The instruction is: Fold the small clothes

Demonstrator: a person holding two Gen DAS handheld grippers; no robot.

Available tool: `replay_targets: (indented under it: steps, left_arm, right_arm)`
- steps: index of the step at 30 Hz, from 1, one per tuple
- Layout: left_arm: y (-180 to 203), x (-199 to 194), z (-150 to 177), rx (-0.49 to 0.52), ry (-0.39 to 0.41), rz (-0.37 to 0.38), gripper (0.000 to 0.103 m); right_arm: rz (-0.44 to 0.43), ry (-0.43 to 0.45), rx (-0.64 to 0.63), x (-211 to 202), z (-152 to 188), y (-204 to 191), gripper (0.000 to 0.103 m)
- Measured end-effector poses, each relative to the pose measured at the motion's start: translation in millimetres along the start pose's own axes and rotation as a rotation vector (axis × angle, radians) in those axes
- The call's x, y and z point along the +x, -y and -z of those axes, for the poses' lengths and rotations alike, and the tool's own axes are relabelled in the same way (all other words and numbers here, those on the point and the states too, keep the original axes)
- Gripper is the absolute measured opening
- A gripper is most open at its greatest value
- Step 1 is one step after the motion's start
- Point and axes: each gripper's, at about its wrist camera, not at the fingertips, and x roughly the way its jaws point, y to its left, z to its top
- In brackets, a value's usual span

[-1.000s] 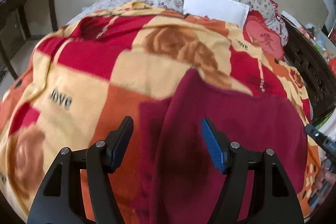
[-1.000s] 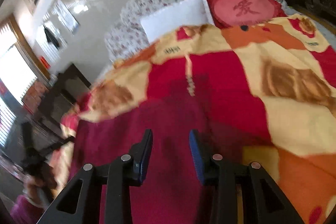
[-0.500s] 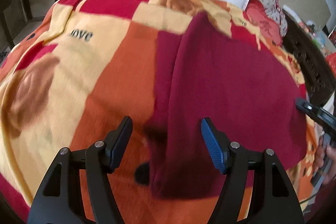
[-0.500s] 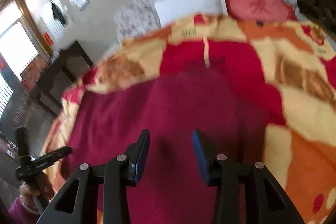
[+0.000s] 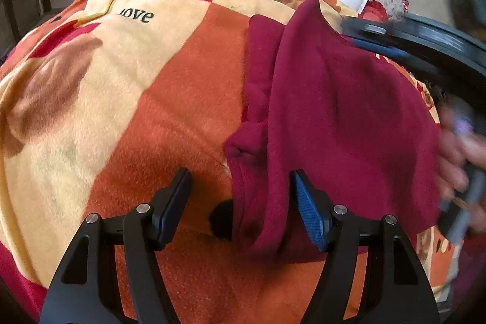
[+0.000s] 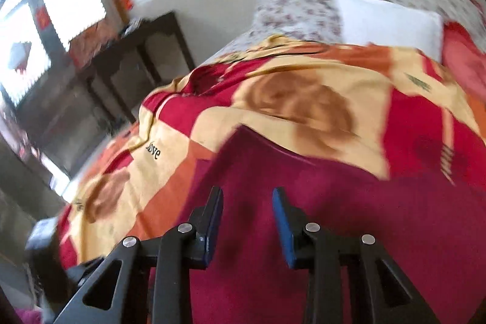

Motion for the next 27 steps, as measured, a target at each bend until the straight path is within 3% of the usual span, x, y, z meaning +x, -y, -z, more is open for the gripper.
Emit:
replay_targets:
  steps: [8,20,27]
  left_arm:
    - [-16.9,-6.7,6.7,-0.053,0.009,0.065,0.068]
    - [-6.0,-8.7,8.8,-0.021,0.011,0.009,0.068]
    - [-5.8,-7.0,6.7,-0.026,0.004,0.006,0.068]
  right_arm:
    - [0.048,-0.073,-0.007,72.1,-21.0,-10.7,0.029]
    - [-0.018,-0.09,0.018,16.1,2.2,-15.6,0.029]
    - [-0.011,-0.155,0.111,42.1,15.7,4.6,0.029]
